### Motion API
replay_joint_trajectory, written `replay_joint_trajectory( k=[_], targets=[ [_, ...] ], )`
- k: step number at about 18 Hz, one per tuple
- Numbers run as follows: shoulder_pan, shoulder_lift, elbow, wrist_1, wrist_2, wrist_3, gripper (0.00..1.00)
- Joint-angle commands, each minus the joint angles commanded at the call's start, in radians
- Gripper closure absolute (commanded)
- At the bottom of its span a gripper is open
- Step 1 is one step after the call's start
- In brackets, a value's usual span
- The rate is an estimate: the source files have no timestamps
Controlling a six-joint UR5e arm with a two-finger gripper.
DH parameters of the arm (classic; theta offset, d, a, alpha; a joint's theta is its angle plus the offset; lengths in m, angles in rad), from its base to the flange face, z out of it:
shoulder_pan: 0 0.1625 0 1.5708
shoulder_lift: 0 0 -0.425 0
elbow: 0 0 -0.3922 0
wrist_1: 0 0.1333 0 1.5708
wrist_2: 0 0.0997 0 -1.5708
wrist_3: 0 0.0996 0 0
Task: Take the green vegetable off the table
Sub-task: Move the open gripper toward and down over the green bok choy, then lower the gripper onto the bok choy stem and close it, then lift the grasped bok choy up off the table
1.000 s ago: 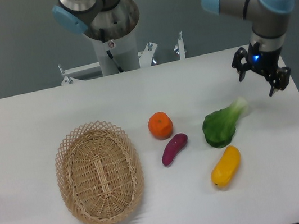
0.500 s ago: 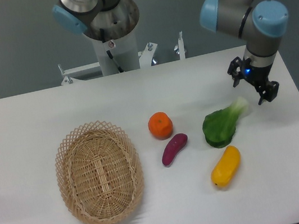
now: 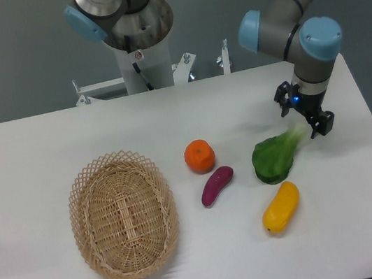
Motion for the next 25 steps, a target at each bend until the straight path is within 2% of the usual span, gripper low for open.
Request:
replay_joint_trajectory(
  k=[2,4,6,7,8,10,12,18,25],
  targets=[
    [0.000,0.000,-0.002,0.000,0.000,0.000,0.01],
    [-0.011,-0.003,-0.002,0.020,0.000,-0.021,0.11],
    [-0.017,-0.006,0.000,0.038,0.000,-0.032,0.31],
    [-0.017,-0.006,0.000,0.038,0.002,-0.032,0.45],
    [-0.017,-0.005,-0.002,0.037,0.002,-0.031,0.53],
    [-0.017,-0.005,-0.002,0.037,0.002,-0.031,0.55],
    [-0.017,-0.003,-0.002,0.037,0.002,-0.031,0.63],
    [-0.006,0.012,0.012,0.038,-0.002,-0.025,0.66],
    [0.031,0.100,0.017,0.018,-0.037,-0.032,0.66]
  ],
)
